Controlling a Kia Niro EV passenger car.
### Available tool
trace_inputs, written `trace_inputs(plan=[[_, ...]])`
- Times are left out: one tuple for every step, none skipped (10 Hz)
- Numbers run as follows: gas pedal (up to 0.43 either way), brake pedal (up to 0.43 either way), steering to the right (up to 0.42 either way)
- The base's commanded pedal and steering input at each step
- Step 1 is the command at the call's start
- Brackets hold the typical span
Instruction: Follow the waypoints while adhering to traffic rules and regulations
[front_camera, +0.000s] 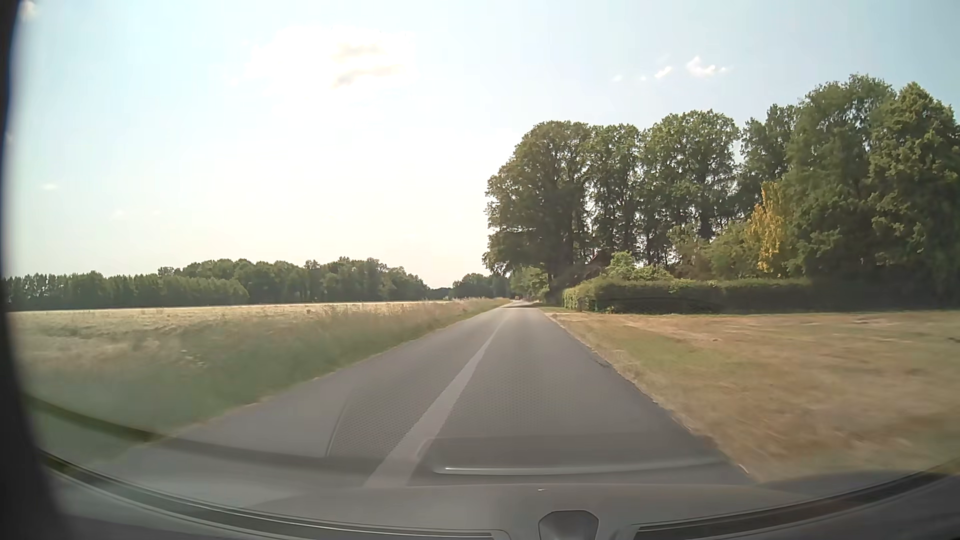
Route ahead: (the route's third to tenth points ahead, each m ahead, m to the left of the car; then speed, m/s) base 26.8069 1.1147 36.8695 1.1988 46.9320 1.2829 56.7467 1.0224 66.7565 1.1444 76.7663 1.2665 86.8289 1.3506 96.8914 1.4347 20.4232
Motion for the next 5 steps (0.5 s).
trace_inputs(plan=[[0.177, 0.006, 0.003], [0.177, 0.006, 0.002], [0.177, 0.006, 0.002], [0.177, 0.006, 0.002], [0.177, 0.006, 0.002]])
